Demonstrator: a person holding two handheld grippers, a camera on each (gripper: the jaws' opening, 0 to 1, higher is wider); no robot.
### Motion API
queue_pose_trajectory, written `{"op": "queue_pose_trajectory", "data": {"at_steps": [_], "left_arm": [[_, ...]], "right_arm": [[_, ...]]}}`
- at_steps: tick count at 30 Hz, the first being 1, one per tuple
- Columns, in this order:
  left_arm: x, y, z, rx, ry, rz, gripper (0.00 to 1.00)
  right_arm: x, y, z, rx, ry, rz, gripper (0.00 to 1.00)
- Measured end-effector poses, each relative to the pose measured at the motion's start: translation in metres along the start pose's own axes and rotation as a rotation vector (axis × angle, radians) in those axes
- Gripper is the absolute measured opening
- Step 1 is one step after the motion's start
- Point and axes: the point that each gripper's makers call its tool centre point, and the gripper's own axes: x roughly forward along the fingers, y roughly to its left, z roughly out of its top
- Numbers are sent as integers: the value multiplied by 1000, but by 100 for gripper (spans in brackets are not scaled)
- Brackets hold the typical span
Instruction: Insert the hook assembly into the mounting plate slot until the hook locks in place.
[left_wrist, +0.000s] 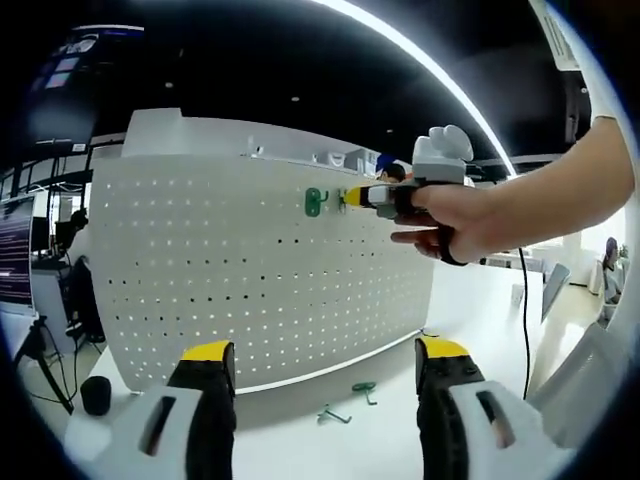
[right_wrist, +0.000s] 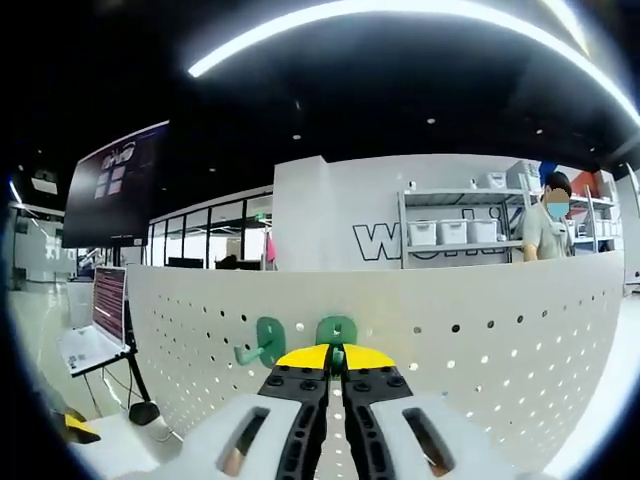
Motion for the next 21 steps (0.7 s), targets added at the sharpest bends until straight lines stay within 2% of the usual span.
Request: {"op": "queue_pose_trajectory", "data": {"at_steps": [12, 21], "left_arm": [[2, -4, -3, -3, 7, -16, 75], [1, -3, -7, -15, 16, -17, 74]], "right_arm": [[3, 0, -2, -1, 7, -29, 2], [6, 0, -3, 16, 44, -77, 2]]}}
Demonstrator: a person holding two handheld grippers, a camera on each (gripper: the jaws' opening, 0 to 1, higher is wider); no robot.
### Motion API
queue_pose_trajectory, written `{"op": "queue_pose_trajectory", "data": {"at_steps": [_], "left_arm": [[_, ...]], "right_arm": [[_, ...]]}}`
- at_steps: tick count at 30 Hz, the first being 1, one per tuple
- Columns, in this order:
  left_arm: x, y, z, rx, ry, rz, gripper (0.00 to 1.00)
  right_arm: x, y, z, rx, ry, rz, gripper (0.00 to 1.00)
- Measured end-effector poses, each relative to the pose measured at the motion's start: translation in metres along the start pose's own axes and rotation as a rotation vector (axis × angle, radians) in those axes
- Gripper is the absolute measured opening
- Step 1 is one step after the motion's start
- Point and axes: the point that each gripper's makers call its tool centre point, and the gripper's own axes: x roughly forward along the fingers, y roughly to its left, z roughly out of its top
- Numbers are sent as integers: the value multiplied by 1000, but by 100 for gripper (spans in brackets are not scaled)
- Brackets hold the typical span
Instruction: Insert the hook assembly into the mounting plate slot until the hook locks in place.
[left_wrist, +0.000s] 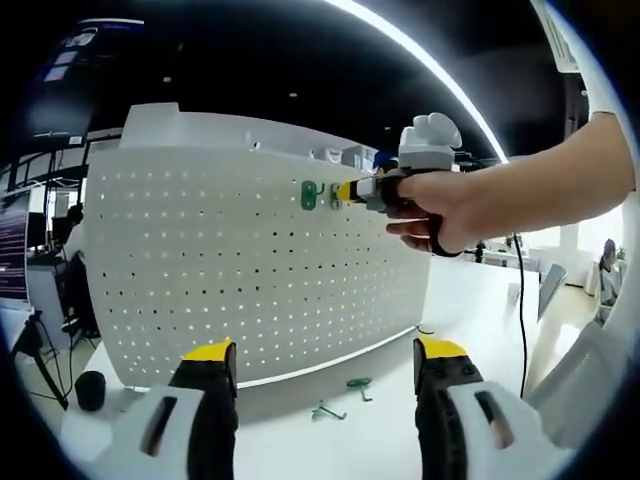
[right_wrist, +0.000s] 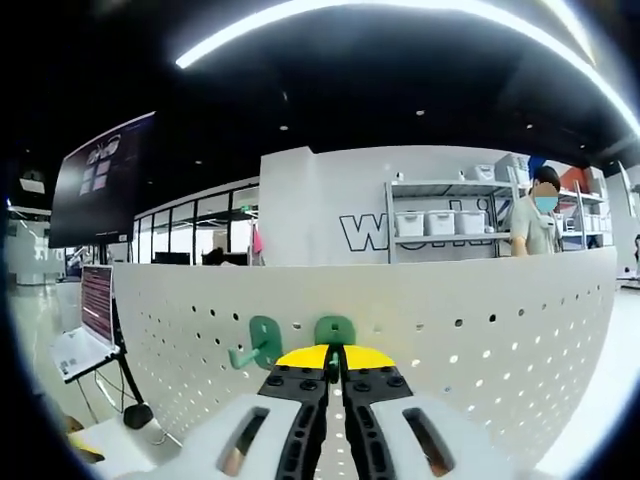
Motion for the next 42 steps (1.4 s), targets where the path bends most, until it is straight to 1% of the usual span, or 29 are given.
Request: {"op": "queue_pose_trajectory", "data": {"at_steps": [3, 7, 9, 12, 14, 20, 22, 25, 30, 42], "left_arm": [[0, -1, 0, -4, -1, -1, 73], [0, -3, -1, -3, 1, -7, 73], [0, -3, -1, -4, 0, -8, 73], [0, -2, 0, -6, -1, -7, 73], [0, -2, 0, -10, -2, -5, 72], [-1, -2, -1, -13, 0, -5, 72], [-1, -2, -1, -14, 2, -4, 72], [-1, -1, 0, -13, 1, -2, 72], [-1, -2, 1, -11, -1, -5, 72], [0, -4, 4, -3, -6, -11, 72]], "right_arm": [[-1, -1, -1, 42, 9, -26, 2], [1, -3, -1, 134, 5, -53, 2], [1, -2, -2, 111, 9, -57, 2], [1, -2, -2, 141, 11, -60, 2], [1, -2, -2, 133, 15, -61, 2], [-2, 0, -4, 114, 32, -34, 3], [-3, -2, -5, 108, 39, -36, 10], [-6, 0, -12, 107, 74, -21, 12], [-11, -1, -19, 112, 98, -9, 22], [-12, 1, -16, 122, 90, 12, 21]]}}
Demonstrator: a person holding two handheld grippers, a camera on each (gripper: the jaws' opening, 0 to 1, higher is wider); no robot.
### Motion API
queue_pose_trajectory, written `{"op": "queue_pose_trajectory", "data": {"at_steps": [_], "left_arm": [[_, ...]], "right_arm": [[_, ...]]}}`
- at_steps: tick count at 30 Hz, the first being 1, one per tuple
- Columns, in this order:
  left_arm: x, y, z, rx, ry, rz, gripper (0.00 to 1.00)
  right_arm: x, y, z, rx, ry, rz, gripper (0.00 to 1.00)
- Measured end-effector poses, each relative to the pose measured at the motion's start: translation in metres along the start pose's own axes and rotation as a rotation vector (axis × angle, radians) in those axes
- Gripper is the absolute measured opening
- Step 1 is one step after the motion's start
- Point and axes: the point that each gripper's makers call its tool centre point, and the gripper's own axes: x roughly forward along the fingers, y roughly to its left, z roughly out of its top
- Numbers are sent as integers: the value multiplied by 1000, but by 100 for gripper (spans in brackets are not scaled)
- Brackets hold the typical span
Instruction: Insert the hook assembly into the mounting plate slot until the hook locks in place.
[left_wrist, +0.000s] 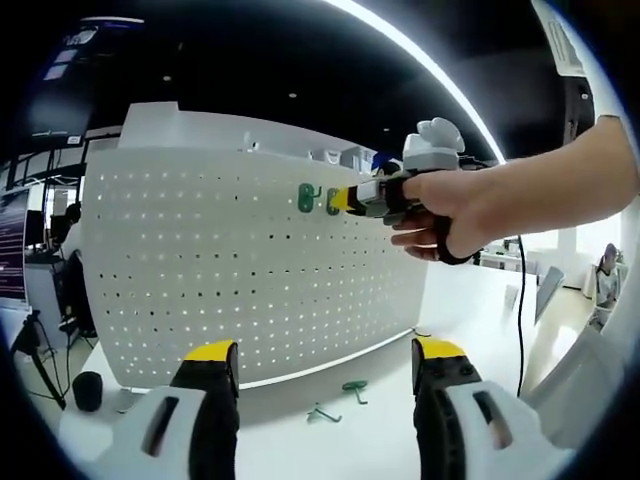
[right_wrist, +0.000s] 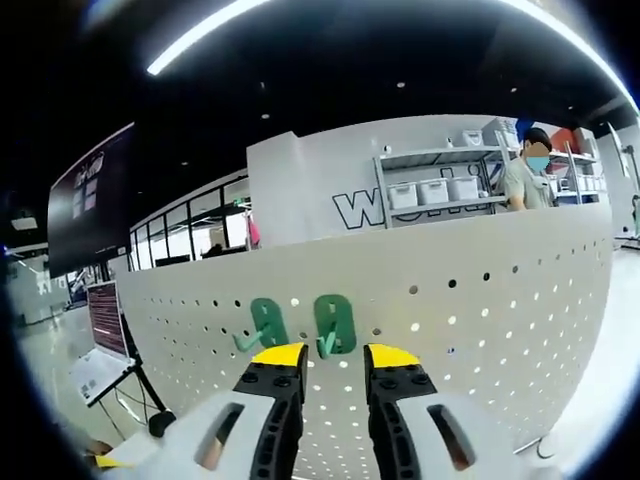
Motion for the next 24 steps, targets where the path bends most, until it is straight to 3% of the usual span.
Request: {"op": "queue_pose_trajectory", "data": {"at_steps": [3, 5, 7, 10, 13, 21, 24], "left_arm": [[0, 1, 0, -1, 0, 2, 73], [0, 1, 1, -1, -2, 2, 73], [0, 2, 1, -1, -1, 5, 73], [0, 1, 2, -1, -3, 3, 73], [1, 0, 1, -2, 0, -1, 73], [3, -1, 1, 3, 3, -7, 72], [3, -1, 2, 2, 3, -6, 72]], "right_arm": [[-1, 2, -3, -7, 9, 27, 20], [-2, 10, -11, 10, 36, 103, 21], [-5, 6, -12, -33, 28, 111, 21], [-10, 11, -16, 2, 28, 184, 22], [-13, 7, -17, 36, 26, 190, 23], [-13, 7, -17, 22, 24, 202, 22], [-18, 13, -16, -40, 15, 237, 21]]}}
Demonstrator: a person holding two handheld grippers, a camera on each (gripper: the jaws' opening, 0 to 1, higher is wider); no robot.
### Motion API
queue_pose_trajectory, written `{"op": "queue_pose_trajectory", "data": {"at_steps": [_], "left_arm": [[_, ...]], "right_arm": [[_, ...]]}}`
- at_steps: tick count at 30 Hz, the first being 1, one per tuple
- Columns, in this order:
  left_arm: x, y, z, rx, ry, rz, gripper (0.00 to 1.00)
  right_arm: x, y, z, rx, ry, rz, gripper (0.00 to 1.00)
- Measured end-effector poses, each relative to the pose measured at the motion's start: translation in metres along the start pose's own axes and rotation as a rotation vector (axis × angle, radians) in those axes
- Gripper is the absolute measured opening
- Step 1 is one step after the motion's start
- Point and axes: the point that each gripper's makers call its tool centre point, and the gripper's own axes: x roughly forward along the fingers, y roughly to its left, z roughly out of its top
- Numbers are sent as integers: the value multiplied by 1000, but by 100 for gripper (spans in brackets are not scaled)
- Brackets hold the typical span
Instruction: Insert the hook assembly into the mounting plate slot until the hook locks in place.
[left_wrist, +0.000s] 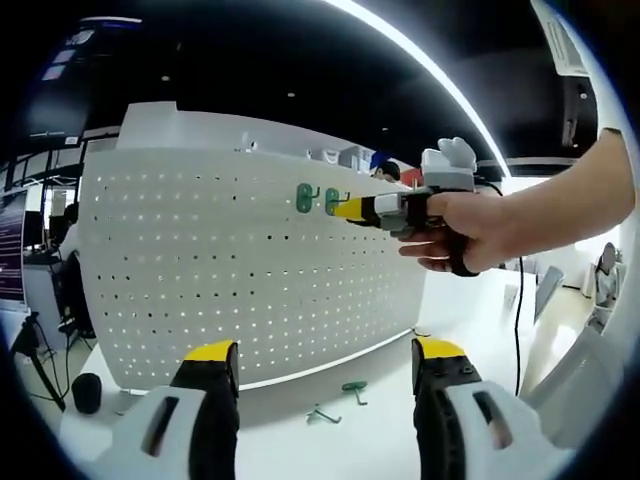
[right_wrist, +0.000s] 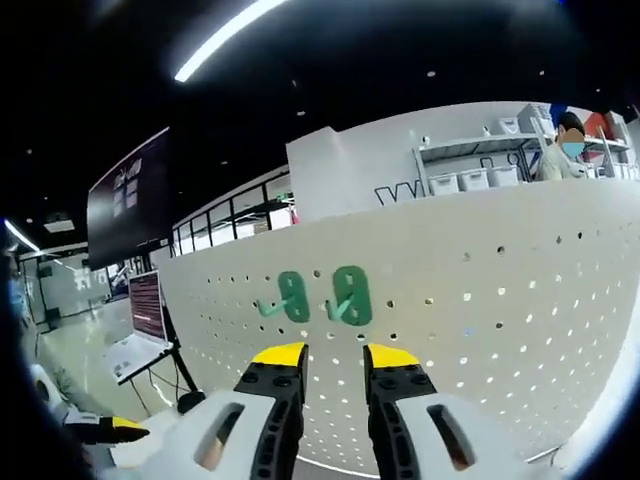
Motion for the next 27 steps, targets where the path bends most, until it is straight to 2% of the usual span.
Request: {"op": "queue_pose_trajectory", "data": {"at_steps": [1, 3, 9, 19, 27], "left_arm": [[0, 0, 0, 1, 0, 0, 72], [0, 0, 0, 1, 1, -1, 72], [2, -2, -1, 0, 2, -8, 73], [3, -2, -1, 3, 8, -12, 73], [4, -4, 3, 16, 7, -20, 73]], "right_arm": [[0, 2, 0, -14, 2, 9, 21], [-4, 9, -3, -94, 9, 48, 21], [-15, 9, -6, -84, -6, 85, 26], [-41, 12, -20, -124, 4, 140, 35], [-58, 17, -24, -135, -8, 169, 40]]}}
